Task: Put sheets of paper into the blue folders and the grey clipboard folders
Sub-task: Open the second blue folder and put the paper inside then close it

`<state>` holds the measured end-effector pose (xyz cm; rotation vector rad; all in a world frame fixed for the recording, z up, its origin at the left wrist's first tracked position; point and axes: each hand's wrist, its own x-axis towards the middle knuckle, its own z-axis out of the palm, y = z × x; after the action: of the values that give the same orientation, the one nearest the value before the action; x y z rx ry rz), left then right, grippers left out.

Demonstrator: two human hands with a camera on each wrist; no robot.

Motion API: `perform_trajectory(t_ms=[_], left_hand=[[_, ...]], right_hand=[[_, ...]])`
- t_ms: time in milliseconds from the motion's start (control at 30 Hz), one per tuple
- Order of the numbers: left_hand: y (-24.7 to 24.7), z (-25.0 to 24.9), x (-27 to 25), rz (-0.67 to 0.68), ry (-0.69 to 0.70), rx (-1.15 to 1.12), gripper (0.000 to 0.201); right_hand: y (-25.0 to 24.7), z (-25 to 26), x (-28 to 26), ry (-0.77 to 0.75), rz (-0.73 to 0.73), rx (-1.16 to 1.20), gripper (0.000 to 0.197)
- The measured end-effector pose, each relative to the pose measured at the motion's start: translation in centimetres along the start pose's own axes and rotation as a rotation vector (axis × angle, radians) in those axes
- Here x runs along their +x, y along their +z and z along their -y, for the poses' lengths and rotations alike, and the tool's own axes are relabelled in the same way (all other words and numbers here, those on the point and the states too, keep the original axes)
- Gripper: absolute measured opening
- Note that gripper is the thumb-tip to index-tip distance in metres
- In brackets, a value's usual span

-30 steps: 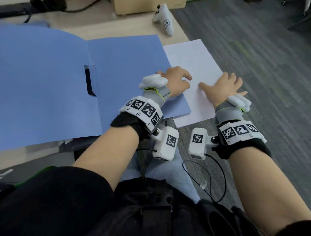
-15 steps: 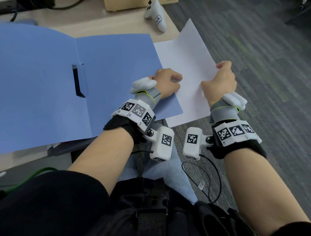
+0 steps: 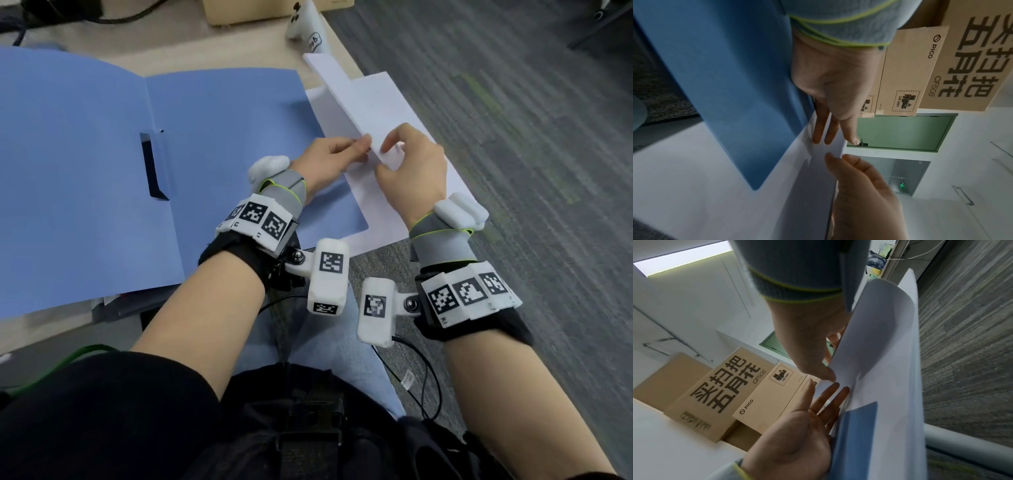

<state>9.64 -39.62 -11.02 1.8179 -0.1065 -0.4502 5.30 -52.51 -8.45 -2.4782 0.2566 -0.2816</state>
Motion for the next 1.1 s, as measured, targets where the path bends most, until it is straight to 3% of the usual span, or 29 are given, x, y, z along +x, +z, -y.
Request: perform_trajectory(t_ms=[100, 200, 233, 400, 500, 733, 933, 1033, 1100], left_hand=[[-0.1, 0.4, 0.2, -0.005, 0.005, -0.012, 0.054], [-0.3, 0.1, -0.3, 0.007, 0.033, -0.075, 0.019], [-0.4, 0.1, -0.3, -0.001, 0.036, -0.093, 0.015], [-0.5, 0.0, -0.2, -0.072, 0.016, -0.122, 0.022], [-0.3, 0.0, -0.2, -0.072, 0.012, -0.154, 0.027], [-1.3, -0.4, -0.9, -0.107, 0.094, -0.205, 0.020], [-5.6, -0.9, -3.4, -0.341, 0.152, -0.147, 0.022], [-7.3, -0.3, -4.4, -0.404, 0.073, 0.014, 0.022], [-7.9, 0.4, -5.0, -0.389, -0.001, 0.142, 0.010]], right_hand=[[0.4, 0.1, -0.2, -0.046, -0.001, 0.073, 0.015], [0.5, 0.1, -0.6, -0.059, 0.011, 0.086, 0.021], [0.5, 0.2, -0.7, -0.057, 0.023, 0.096, 0.025], [0.1, 0.8, -0.7, 0.005, 0.081, 0.072, 0.058], [0.2, 1.2, -0.7, 0.035, 0.126, -0.058, 0.066], [0.1, 1.0, 0.1, 0.177, 0.131, -0.288, 0.047], [-1.4, 1.5, 0.2, 0.201, 0.036, -0.227, 0.037], [-2.4, 2.7, 0.0, 0.219, -0.083, -0.174, 0.036], [-3.0, 3.7, -0.4, 0.205, -0.169, -0.152, 0.035]])
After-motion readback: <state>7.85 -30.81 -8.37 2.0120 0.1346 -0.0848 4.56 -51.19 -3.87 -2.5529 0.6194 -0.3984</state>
